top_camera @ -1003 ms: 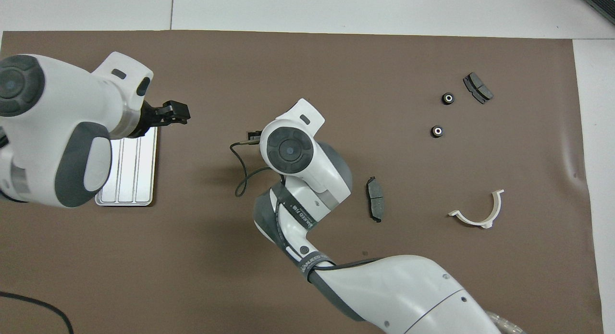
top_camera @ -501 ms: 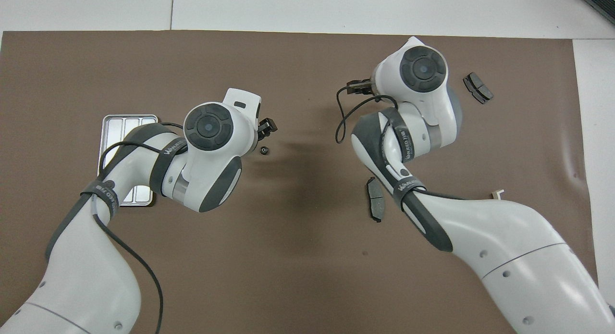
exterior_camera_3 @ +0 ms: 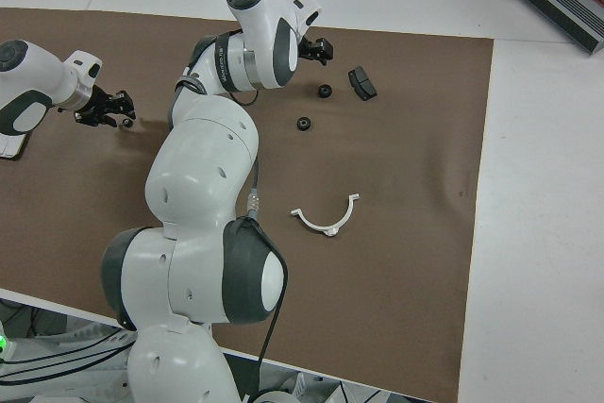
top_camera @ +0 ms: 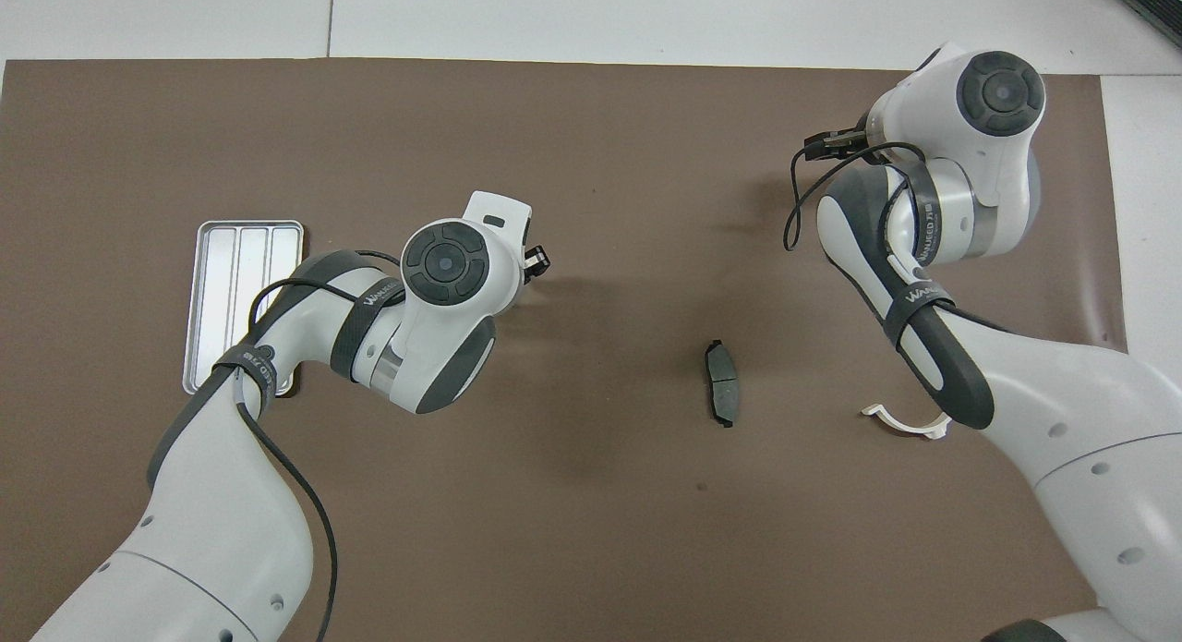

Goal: Pick bearing gear from pile to tray
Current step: 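Carry the gear to the tray with the left gripper while the right gripper returns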

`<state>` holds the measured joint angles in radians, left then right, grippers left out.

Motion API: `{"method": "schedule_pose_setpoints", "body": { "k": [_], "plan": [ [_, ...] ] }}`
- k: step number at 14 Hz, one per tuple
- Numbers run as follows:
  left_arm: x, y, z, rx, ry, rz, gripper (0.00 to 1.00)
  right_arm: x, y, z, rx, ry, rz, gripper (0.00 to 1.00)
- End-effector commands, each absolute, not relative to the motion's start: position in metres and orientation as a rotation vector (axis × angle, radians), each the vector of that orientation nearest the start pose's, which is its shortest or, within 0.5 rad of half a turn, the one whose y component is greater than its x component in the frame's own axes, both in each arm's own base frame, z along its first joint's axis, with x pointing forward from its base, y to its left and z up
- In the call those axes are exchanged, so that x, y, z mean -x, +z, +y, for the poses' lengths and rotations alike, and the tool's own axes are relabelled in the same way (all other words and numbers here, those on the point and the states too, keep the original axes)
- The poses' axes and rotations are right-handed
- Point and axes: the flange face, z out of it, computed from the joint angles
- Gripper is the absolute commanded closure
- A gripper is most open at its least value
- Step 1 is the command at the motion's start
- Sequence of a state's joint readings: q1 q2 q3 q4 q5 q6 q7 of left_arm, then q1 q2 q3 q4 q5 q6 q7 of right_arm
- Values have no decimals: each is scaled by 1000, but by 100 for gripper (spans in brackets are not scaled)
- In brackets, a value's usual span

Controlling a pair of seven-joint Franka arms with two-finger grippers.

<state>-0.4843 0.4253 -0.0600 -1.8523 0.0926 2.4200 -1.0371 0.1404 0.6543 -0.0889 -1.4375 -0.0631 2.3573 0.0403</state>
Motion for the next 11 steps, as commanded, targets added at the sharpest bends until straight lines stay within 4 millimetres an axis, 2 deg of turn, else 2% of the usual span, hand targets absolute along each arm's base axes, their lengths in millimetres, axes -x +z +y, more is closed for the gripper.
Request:
{"method": "schedule_pose_setpoints", "body": {
  "k": [1,3,4,6,7,8,11],
  "plan": [
    [-555,301,-336,3120,-236,-696,48,-747,309,43,3199,-447,-142,10],
    [-548,294,-338,3125,-236,-682,49,-746,305,18,3209,-423,-87,15],
    [-548,294,-338,3128,-239,-682,50,-746,304,12,3212,-408,-72,18],
    [-547,293,-338,3127,-238,-679,58,-742,301,-7,3221,-345,-24,21],
    [-547,293,-338,3126,-236,-679,75,-740,300,-9,3219,-315,-9,23],
    [-547,293,-338,3125,-233,-676,100,-739,299,-6,3213,-305,2,24],
    [-553,302,-334,3102,-207,-673,100,-738,297,4,3207,-286,14,26]
  ]
}}
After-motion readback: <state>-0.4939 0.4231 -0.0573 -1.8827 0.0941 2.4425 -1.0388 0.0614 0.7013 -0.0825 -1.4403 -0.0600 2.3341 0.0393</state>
